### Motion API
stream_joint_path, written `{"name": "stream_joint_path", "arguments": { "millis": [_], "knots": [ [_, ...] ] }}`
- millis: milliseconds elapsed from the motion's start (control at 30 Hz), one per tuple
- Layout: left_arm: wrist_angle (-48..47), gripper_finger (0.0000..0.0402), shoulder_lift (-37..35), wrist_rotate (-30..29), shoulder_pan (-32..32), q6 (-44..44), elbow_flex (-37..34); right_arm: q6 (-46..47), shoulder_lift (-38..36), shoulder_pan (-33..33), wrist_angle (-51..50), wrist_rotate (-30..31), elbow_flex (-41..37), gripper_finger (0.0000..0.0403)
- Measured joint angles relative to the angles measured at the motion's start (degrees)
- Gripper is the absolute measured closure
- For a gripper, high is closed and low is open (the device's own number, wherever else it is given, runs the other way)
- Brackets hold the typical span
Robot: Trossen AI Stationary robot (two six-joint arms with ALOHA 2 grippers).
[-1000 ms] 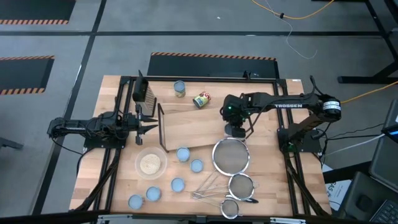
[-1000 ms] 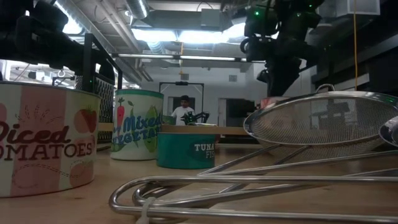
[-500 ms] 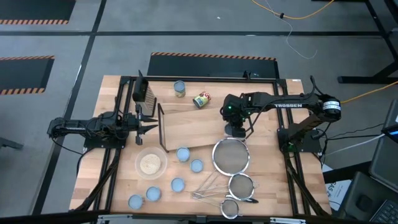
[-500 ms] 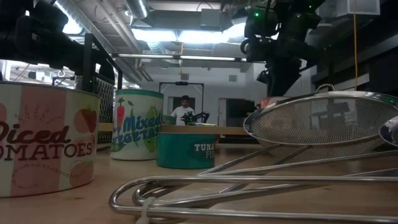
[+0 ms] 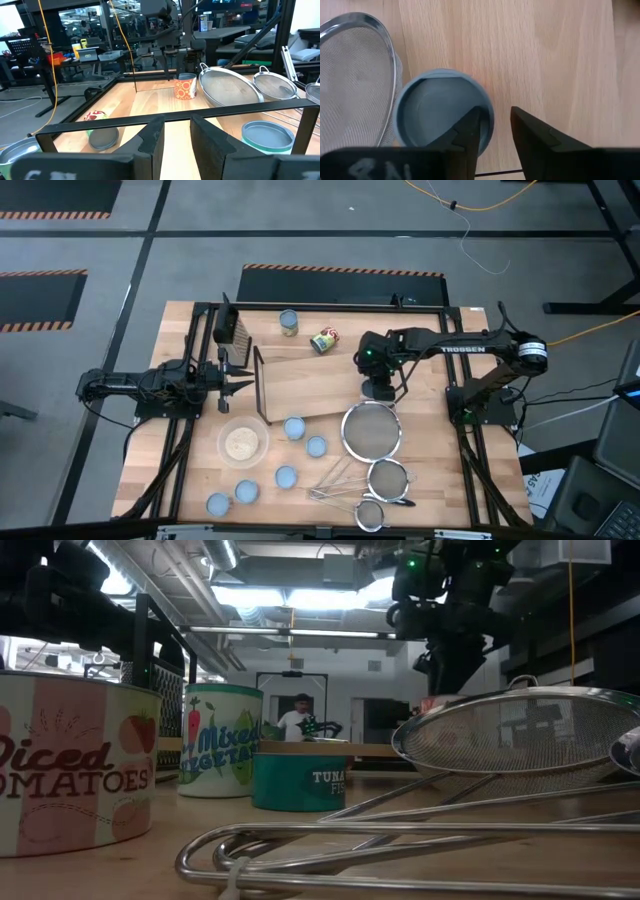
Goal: Pick and place cans onto a shelf
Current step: Adjust the large orange can on the shelf, then put the large yellow can on the shelf
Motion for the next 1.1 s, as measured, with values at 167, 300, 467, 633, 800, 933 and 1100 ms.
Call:
{"name": "stream_joint_path", "arguments": {
  "millis": [167, 300, 467, 633, 800, 933, 1100],
  "knots": [
    [0.0, 0.0315, 0.0, 0.0, 0.0, 0.0, 0.0, -0.1, 0.1, 0.0, -1.0, 0.0, 4.5, 0.0289],
    [0.0, 0.0315, 0.0, 0.0, 0.0, 0.0, 0.0, -0.1, 0.1, 0.0, -1.8, 0.0, 8.7, 0.0289],
    [0.0, 0.0315, 0.0, 0.0, 0.0, 0.0, 0.0, -0.1, 0.0, 0.0, -1.0, 0.0, 13.2, 0.0289],
    [0.0, 0.0315, 0.0, 0.0, 0.0, 0.0, 0.0, -0.2, -0.1, 0.0, 0.5, 3.0, 16.7, 0.0289],
    [0.2, 0.0315, 0.0, 0.0, 0.0, 0.0, 0.0, -0.4, -0.1, 0.0, 6.1, 8.2, 17.6, 0.0289],
    [2.4, 0.0315, 0.0, 0.0, 0.0, 0.0, -0.1, -2.2, 0.2, -0.8, 11.3, 9.3, 17.3, 0.0289],
    [5.9, 0.0315, 0.0, 0.0, 0.0, 0.1, -0.1, -3.1, 1.4, -3.6, 16.0, 8.9, 17.3, 0.0289]
  ]
}}
